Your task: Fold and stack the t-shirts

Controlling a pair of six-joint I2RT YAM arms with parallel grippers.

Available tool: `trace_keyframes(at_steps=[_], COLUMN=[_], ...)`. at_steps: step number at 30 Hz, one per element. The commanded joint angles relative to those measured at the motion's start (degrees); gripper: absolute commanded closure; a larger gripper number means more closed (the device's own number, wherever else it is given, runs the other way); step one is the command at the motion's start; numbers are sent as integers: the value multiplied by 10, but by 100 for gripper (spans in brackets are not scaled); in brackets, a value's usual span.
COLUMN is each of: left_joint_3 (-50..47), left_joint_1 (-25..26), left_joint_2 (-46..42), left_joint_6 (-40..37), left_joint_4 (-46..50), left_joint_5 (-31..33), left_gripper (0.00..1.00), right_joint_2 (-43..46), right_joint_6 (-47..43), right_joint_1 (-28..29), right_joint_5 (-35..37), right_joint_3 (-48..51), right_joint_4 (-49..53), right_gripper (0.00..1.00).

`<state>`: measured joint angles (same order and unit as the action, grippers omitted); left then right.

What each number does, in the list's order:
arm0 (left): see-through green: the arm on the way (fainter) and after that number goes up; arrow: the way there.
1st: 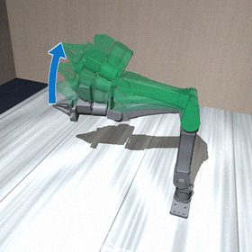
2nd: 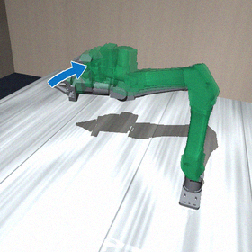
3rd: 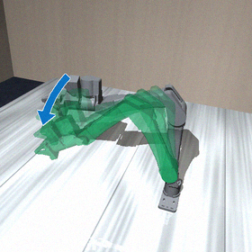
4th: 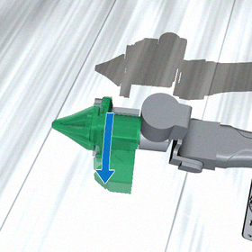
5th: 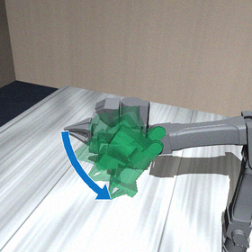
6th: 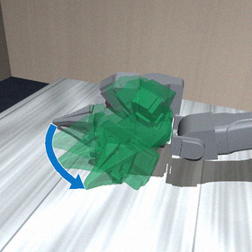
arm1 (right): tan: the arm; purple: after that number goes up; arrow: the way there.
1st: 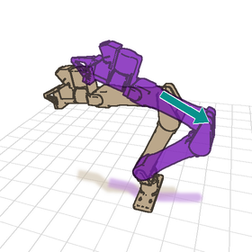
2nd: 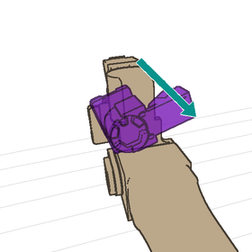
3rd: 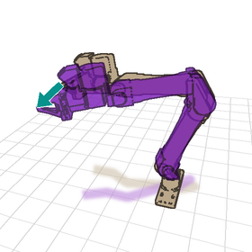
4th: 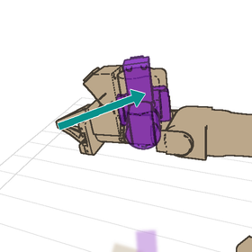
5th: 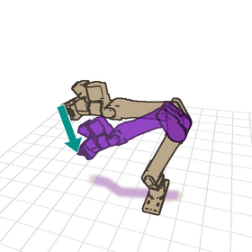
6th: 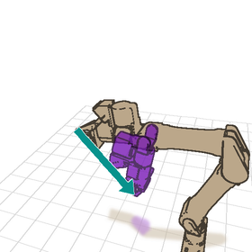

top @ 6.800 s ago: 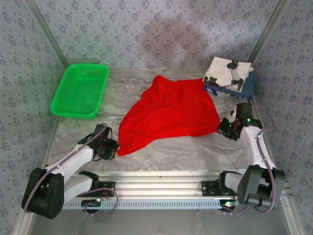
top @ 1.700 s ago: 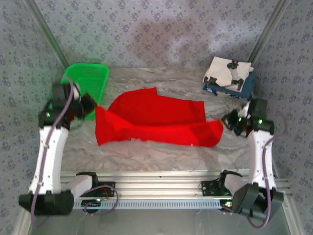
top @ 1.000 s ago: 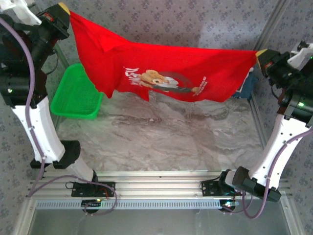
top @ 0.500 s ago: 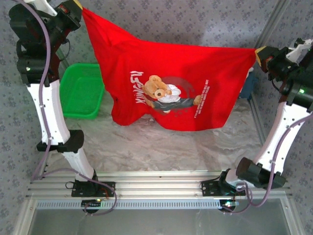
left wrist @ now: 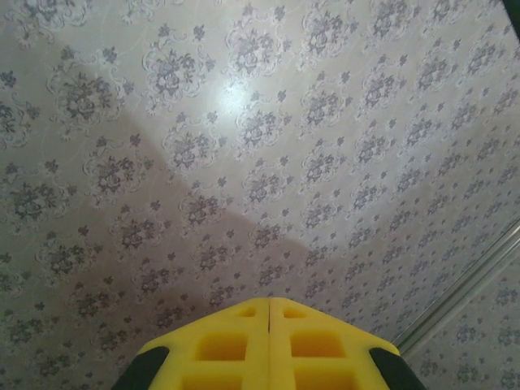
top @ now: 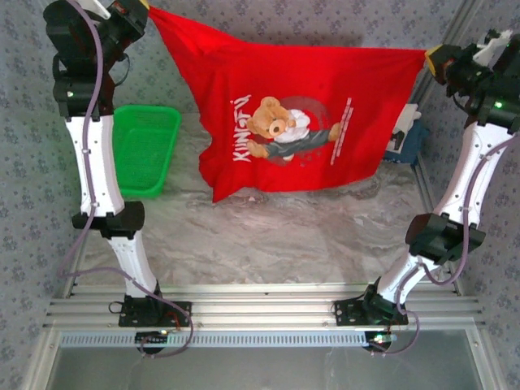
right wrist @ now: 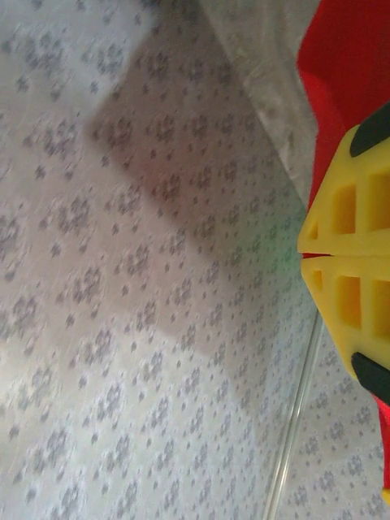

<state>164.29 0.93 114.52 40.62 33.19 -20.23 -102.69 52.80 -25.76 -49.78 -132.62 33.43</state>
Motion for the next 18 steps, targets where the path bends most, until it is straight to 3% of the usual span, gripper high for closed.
trace_keyframes(at_steps=[1,6,10,13,18], left_joint_3=[28,27,-20,-111,-366], left_joint_1=[-40,-68,-67,-66,-40], left_joint_2=[-32,-69,-111,-161,-280], left_joint_6=[13,-29,-77,-114,-151], left_joint_4=[-75,-15,87,140,162], left_joint_5=[0,-16,-33,-27,28], left_gripper=[95,94,96,98,99], right_joint_2=[-2,40,118,171,266], right_joint_6=[18,-4,-44,-102,-186], right_joint_1=[-5,-12,-17,-15,4], right_joint_5=[-16,-35,-38,-24,9], right_joint_3=[-55,5,145,240,420], right_joint_4=[-28,-20,-12,35,117], right_gripper=[100,100,100,100,100])
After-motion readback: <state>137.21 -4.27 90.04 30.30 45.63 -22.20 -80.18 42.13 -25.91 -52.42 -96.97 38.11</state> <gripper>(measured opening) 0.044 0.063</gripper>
